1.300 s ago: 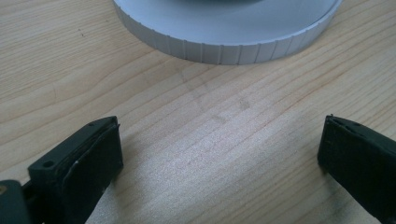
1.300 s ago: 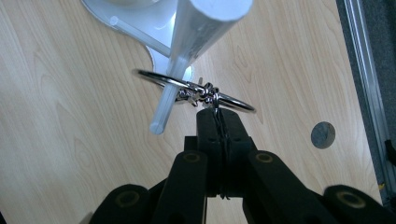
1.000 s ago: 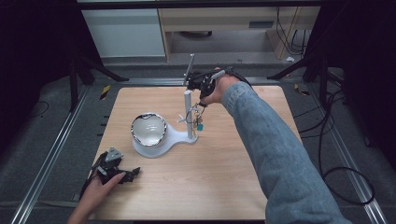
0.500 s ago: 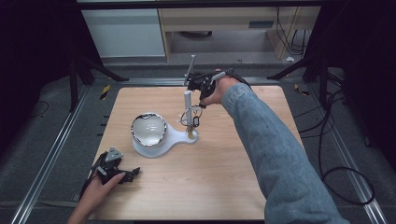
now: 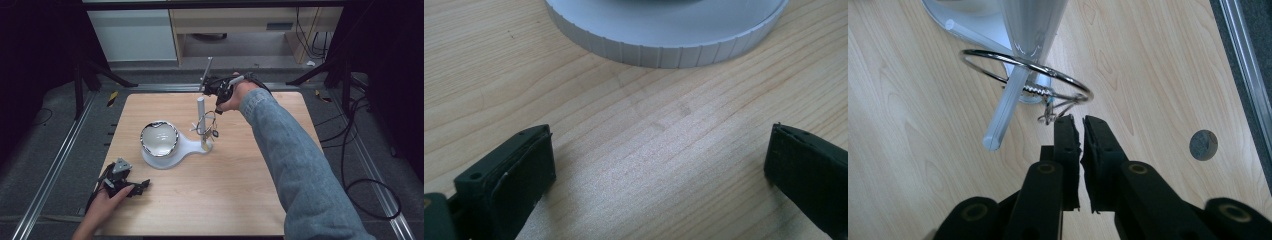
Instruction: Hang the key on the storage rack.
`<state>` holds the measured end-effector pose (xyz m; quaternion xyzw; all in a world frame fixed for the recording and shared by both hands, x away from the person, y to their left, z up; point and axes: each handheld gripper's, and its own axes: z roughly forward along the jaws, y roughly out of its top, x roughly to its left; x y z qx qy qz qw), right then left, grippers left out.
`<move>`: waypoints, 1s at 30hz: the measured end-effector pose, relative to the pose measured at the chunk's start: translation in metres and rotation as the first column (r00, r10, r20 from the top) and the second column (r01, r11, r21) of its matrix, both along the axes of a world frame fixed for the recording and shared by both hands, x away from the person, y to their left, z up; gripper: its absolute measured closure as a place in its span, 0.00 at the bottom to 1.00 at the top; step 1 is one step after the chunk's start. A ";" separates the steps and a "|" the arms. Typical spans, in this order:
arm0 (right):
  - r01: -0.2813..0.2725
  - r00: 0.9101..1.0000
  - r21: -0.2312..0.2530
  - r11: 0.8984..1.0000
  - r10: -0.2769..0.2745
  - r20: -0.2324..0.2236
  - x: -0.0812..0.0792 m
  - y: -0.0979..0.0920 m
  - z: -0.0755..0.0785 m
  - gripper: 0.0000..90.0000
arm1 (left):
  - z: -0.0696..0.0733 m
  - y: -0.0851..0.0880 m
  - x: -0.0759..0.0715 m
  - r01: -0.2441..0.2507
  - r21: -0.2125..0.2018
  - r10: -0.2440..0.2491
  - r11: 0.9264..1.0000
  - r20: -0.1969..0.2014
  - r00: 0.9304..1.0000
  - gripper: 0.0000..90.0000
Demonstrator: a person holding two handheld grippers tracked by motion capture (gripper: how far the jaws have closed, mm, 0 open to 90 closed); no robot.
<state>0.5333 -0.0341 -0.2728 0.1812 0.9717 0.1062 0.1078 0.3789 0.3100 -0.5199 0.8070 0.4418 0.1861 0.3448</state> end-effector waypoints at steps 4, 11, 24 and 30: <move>0.018 0.999 0.001 1.000 -0.018 0.037 -0.001 -0.003 0.001 0.81 | 0.000 0.000 0.000 0.000 0.000 0.000 1.000 0.000 1.000 0.00; 0.066 0.988 0.053 0.996 -0.072 0.135 0.000 -0.016 0.004 0.57 | 0.000 0.000 0.000 -0.001 -0.001 0.001 1.000 0.000 1.000 0.00; 0.148 0.962 0.185 0.971 -0.185 0.199 0.001 -0.042 -0.011 0.28 | 0.000 0.000 0.000 -0.001 -0.001 0.001 1.000 0.001 1.000 0.00; 0.175 0.955 0.242 0.954 -0.224 0.193 0.000 -0.052 -0.019 0.23 | 0.000 0.000 0.000 -0.001 0.000 0.001 1.000 0.001 1.000 0.00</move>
